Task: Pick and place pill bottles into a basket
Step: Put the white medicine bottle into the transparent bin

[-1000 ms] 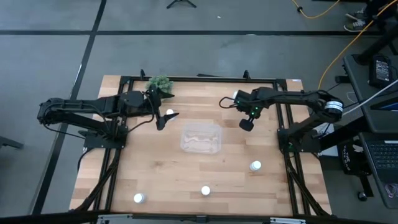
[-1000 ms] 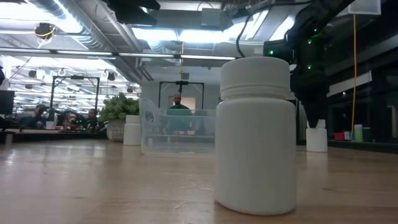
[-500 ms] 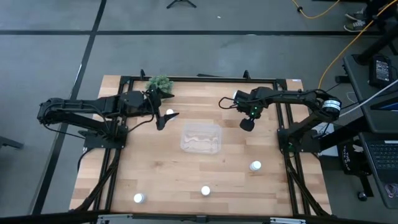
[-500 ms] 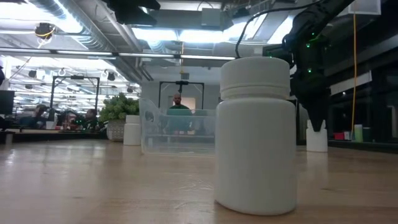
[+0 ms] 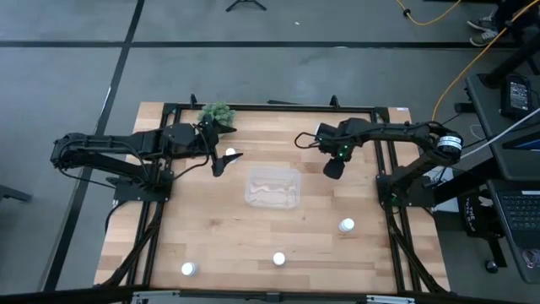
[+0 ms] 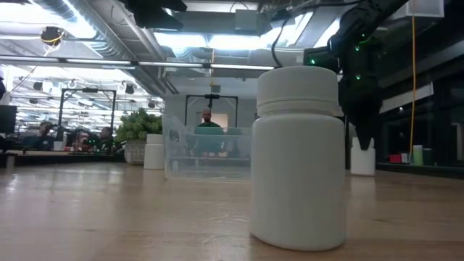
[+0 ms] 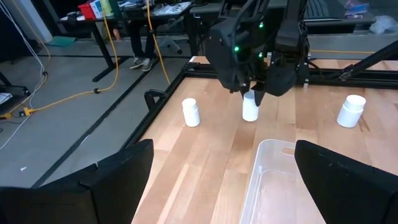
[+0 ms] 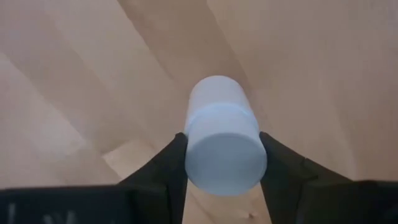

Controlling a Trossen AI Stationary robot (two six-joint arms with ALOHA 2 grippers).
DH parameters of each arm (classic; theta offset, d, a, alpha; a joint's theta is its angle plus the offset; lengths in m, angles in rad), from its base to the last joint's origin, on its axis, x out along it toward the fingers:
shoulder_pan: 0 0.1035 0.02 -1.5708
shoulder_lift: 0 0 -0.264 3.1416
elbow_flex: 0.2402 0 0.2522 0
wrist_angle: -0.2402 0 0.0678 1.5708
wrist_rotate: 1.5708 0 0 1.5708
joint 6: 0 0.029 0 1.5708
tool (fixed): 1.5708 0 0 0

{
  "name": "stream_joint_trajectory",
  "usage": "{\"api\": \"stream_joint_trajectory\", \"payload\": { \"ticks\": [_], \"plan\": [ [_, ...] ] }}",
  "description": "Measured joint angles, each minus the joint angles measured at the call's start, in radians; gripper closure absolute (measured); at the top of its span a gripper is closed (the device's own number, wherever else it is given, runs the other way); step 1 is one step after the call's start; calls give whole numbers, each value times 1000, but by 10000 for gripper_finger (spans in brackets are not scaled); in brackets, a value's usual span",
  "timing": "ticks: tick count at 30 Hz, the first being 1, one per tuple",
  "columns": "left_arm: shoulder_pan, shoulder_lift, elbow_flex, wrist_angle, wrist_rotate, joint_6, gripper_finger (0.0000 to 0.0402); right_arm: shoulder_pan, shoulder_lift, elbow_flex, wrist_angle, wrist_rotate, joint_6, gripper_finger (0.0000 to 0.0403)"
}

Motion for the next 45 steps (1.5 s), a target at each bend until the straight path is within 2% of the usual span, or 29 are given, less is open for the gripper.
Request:
{"api": "stream_joint_trajectory", "payload": {
  "ticks": [8, 23, 33, 40, 45],
  "plan": [
    [0, 0, 0, -4, -1, -6, 18, 73, 0, 147, -2, 0, 0, 254],
    [3, 0, 0, -5, -2, 11, 19, 247, -1, 575, -65, 1, 14, 254],
    [3, 0, 0, -61, -2, 11, 19, 387, 27, 619, -67, 1, 120, 254],
    [3, 10, 0, -59, 1, 11, 18, 436, 157, 619, -58, -1, 133, 254],
    [3, 18, 0, -58, 26, 11, 19, 436, 264, 619, -58, -45, 104, 254]
  ]
}}
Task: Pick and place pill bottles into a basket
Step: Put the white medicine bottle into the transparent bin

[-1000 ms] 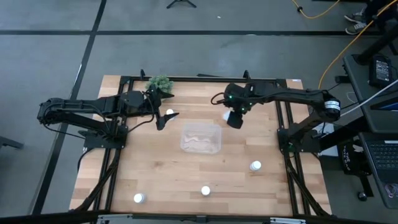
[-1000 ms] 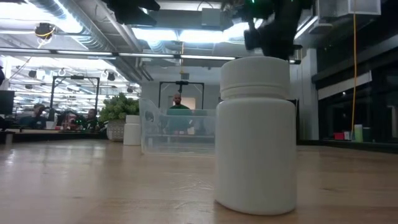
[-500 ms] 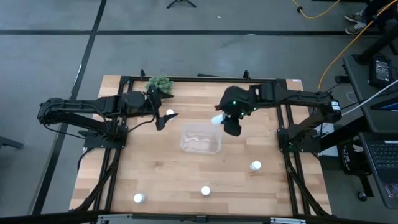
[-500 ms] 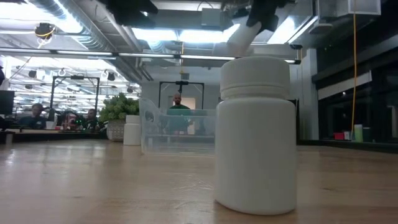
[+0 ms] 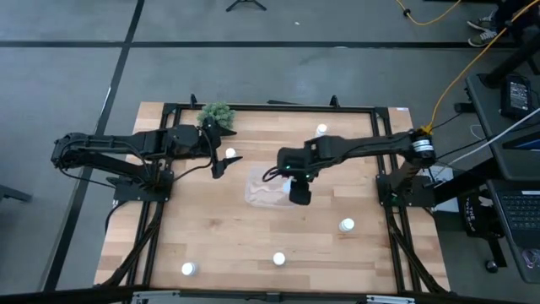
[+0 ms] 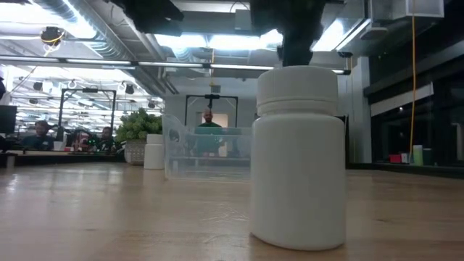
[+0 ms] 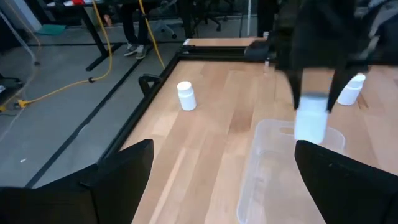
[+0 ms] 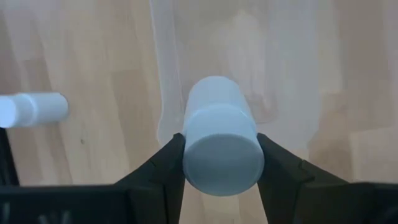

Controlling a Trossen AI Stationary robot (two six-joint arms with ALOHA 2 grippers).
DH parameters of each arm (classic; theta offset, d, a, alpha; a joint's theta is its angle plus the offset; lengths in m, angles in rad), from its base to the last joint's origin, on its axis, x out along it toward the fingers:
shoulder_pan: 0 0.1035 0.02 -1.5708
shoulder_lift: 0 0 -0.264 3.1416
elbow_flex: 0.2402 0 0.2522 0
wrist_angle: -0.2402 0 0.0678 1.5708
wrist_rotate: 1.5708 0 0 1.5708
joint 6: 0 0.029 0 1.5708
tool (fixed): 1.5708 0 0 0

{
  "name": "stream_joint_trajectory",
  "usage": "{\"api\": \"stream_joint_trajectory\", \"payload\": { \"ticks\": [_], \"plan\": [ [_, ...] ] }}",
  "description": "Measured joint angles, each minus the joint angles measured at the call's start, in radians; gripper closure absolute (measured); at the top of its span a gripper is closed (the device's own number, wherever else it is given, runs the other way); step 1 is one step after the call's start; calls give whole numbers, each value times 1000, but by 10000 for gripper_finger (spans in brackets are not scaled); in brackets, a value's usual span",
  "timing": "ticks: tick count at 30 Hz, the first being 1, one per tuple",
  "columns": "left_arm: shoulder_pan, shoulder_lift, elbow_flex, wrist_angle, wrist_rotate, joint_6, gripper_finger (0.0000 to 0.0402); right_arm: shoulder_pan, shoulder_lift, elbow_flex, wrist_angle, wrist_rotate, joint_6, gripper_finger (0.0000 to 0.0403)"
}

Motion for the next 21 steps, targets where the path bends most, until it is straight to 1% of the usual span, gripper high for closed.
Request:
{"api": "stream_joint_trajectory", "payload": {
  "ticks": [5, 10, 15, 19, 21],
  "plan": [
    [0, 6, 0, -1, 6, 0, 19, 0, 73, 10, 0, -8, -27, 254],
    [0, 6, 0, -8, 35, 0, 17, -2, 126, 49, 5, -8, -45, 254],
    [-1, 6, 0, -17, 37, 0, 17, -4, 177, 91, 6, -6, -74, 254],
    [-1, 6, 0, -17, 37, 0, 17, -18, 211, 91, -21, 4, -69, 254],
    [-1, 6, 0, -18, 40, 0, 17, -25, 221, 91, -54, 38, -52, 254]
  ]
}}
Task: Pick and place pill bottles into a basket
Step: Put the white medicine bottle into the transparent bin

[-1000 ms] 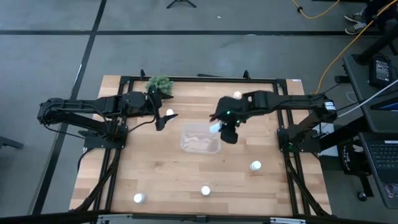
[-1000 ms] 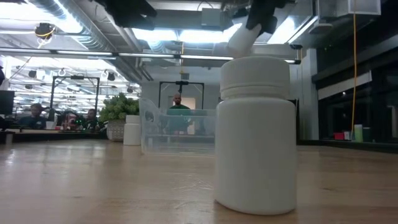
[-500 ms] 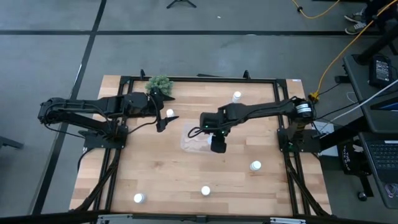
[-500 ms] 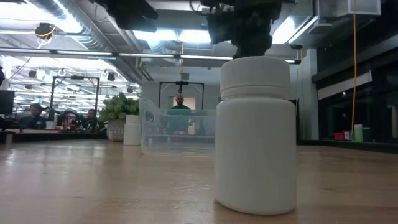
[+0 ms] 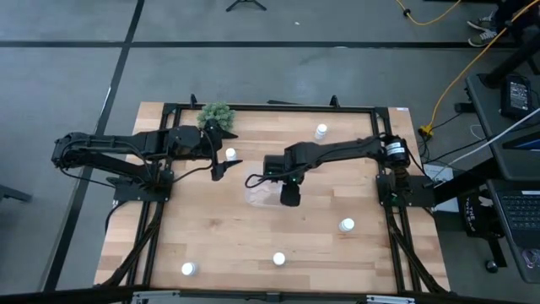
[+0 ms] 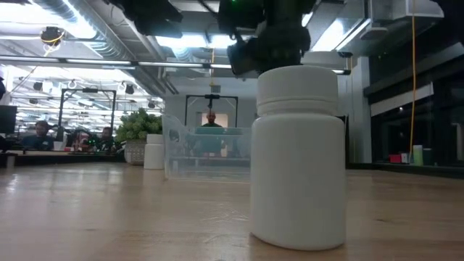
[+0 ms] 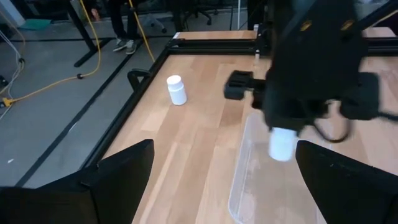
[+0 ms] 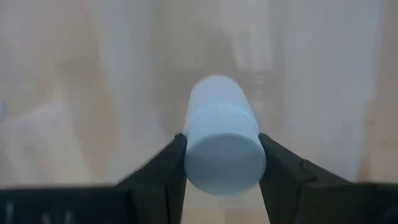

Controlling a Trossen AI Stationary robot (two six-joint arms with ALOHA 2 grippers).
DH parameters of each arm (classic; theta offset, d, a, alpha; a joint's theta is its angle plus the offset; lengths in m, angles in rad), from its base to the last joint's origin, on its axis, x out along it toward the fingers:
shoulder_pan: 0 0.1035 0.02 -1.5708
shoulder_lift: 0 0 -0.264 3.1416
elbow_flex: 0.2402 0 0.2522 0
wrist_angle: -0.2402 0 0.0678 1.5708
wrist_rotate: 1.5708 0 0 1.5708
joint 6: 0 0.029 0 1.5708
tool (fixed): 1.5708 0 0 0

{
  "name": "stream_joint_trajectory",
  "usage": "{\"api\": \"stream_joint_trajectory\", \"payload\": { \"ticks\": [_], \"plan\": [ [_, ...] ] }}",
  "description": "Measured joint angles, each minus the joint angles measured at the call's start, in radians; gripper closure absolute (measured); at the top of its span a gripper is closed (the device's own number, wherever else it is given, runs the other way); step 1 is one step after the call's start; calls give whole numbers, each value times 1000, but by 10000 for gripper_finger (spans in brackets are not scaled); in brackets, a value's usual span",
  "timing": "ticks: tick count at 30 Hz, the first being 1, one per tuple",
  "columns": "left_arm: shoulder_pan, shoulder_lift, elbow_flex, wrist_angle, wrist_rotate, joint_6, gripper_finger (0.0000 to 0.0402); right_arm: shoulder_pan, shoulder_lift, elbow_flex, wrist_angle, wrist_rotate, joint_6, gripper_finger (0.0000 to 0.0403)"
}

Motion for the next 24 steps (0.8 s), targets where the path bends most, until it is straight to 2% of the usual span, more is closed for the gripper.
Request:
{"api": "stream_joint_trajectory", "payload": {
  "ticks": [5, 24],
  "plan": [
    [0, 0, 0, 0, 16, 0, 17, -22, 2, 0, -31, 53, 0, 254],
    [0, 0, 0, 0, 15, 0, 17, -40, 7, 0, -47, 67, -29, 254]
  ]
}}
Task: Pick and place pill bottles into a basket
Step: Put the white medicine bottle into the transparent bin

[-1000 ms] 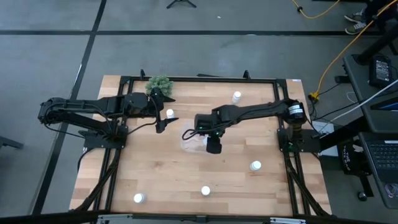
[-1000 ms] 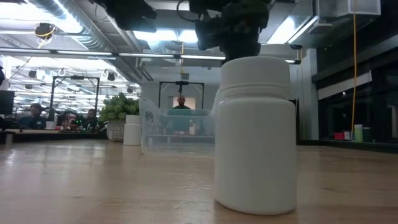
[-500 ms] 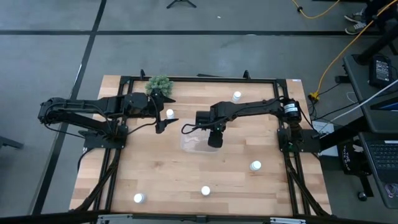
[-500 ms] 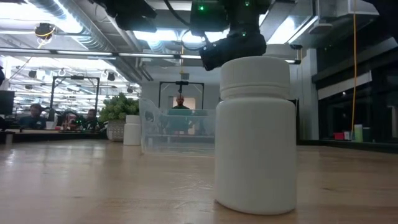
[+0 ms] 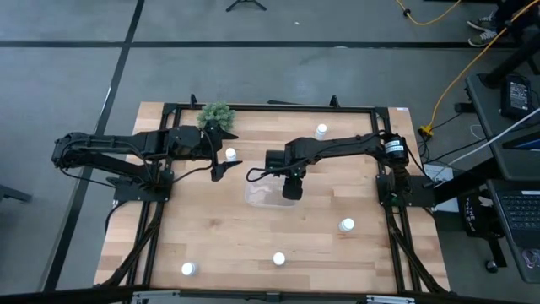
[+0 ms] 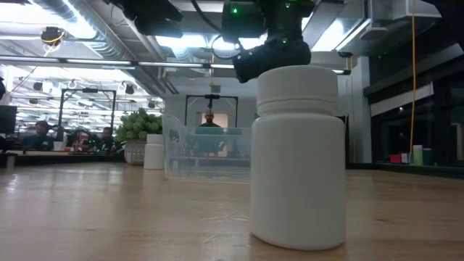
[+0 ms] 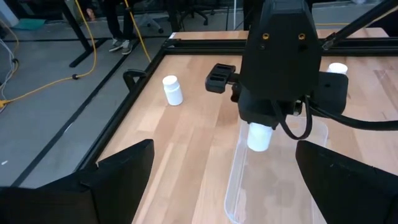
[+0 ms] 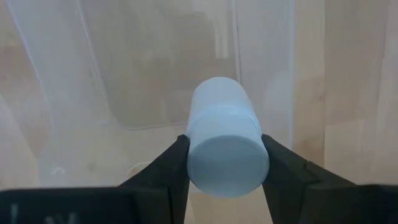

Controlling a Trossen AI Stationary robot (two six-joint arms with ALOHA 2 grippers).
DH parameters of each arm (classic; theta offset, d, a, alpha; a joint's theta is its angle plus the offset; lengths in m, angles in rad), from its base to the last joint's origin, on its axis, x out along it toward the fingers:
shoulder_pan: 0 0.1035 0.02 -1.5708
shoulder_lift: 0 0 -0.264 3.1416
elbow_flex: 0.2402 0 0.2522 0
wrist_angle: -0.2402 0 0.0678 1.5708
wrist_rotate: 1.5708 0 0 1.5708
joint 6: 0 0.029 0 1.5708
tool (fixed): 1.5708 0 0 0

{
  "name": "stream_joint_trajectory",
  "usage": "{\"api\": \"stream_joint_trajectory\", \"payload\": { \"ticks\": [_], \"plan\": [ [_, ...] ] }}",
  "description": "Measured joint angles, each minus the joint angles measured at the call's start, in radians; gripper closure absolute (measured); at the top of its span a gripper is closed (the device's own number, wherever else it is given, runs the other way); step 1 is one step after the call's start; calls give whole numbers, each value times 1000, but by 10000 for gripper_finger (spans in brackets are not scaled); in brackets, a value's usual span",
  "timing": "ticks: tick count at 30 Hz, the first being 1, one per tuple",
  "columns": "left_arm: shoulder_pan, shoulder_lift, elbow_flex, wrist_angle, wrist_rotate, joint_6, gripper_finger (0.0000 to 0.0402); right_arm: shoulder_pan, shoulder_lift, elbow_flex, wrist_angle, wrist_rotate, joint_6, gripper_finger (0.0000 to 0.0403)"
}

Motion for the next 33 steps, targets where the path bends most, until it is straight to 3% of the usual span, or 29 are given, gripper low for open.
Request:
{"api": "stream_joint_trajectory", "payload": {
  "ticks": [18, 27, 33],
  "plan": [
    [0, 0, 0, -2, 0, -3, 17, 0, 66, -2, -1, -7, -19, 248],
    [0, 0, 0, -2, 0, -1, 17, 0, 69, 43, -2, -26, -10, 80],
    [0, 0, 0, -2, 0, -4, 17, 1, 69, 173, -82, -18, 28, 53]
  ]
}}
